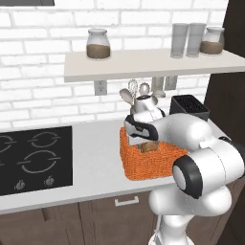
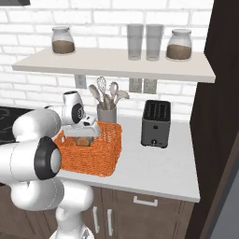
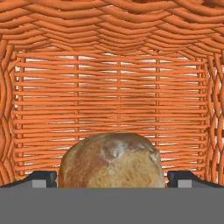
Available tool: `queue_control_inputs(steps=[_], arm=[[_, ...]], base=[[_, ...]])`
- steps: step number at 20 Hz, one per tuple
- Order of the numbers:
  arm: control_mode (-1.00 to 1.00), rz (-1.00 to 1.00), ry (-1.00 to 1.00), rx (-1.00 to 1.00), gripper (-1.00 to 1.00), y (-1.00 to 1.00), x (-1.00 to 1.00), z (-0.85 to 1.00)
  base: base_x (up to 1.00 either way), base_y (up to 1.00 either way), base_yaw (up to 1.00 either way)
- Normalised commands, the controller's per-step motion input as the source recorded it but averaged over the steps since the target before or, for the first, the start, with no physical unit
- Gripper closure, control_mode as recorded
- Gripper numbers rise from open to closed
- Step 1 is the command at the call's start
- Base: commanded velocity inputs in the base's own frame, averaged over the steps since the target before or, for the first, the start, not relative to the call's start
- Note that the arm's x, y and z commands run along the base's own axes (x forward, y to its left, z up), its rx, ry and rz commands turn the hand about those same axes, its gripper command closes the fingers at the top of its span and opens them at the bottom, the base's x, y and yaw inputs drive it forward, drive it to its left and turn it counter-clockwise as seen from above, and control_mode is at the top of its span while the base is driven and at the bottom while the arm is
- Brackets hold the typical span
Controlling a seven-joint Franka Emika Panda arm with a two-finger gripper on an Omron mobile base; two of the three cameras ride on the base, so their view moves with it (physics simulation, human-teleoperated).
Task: Open the cabinet, pick up the bread from the cabinet and place it in the basket. Then move the basket to the dining counter.
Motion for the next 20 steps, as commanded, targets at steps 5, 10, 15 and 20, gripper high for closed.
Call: queue_control_inputs(steps=[5, 10, 15, 20], arm=[[-1.00, 0.22, -0.05, -0.01, -1.00, 0.31, 0.40, -0.17], [-1.00, 0.20, -0.20, -0.03, -1.00, 0.18, 0.06, 0.02], [-1.00, 0.15, -0.26, -0.02, -1.00, 0.08, 0.00, 0.03], [-1.00, 0.11, -0.09, 0.04, -1.00, 0.03, -0.11, 0.00]], base=[[0.00, 0.00, 0.00], [0.00, 0.00, 0.00], [0.00, 0.00, 0.00], [0.00, 0.00, 0.00]])
